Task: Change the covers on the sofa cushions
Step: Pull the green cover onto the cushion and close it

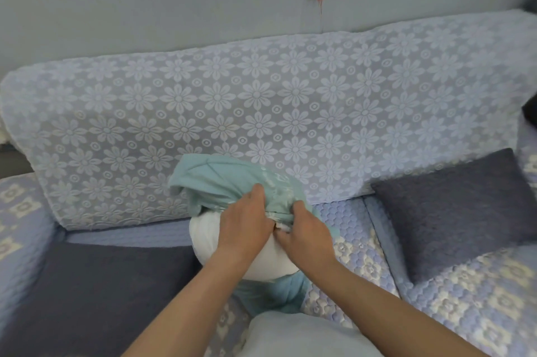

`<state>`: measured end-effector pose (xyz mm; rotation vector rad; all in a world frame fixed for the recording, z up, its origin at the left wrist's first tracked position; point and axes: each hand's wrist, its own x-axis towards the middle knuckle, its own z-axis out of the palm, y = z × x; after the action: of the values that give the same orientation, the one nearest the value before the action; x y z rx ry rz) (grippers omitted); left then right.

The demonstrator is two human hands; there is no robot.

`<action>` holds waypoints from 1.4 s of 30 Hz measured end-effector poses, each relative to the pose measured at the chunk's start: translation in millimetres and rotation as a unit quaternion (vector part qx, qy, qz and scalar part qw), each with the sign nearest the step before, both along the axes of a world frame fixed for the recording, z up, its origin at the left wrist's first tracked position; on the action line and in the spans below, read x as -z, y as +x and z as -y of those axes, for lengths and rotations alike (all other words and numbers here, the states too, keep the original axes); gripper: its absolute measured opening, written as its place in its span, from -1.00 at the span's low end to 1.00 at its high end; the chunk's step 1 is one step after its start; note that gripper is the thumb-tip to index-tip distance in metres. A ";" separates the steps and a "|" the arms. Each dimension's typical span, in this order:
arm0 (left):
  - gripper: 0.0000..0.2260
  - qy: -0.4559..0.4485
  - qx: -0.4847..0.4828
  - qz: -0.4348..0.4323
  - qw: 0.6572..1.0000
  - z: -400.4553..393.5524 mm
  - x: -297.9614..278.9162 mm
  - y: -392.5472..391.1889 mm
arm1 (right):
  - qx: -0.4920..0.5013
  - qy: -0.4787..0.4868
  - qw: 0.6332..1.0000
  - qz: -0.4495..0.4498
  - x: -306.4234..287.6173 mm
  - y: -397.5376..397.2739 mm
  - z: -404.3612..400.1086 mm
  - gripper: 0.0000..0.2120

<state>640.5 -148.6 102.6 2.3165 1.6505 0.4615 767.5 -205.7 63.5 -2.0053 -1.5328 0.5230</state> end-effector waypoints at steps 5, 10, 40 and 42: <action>-0.83 -0.036 0.048 -0.018 0.998 -8.5 -16.7 -7.7 | 0.022 0.033 0.999 0.021 6.7 -5.8 2.8 -0.50; -0.83 -0.054 0.066 -0.045 0.995 7.7 -25.0 -14.7 | 0.060 0.033 0.995 0.076 11.2 0.8 -15.5 -0.75; -0.86 -0.030 0.021 -0.079 0.996 14.5 -13.1 -28.2 | 0.287 -0.185 0.892 -0.297 14.0 -5.6 -52.0 -0.73; -0.88 -0.020 0.016 -0.065 0.998 11.1 -17.3 -33.2 | 0.221 -0.135 0.934 -0.247 5.0 -19.1 -32.0 -0.73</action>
<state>607.3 -159.7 119.9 2.3846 1.6608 0.2725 748.4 -173.8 58.4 -2.1144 -0.7093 0.9943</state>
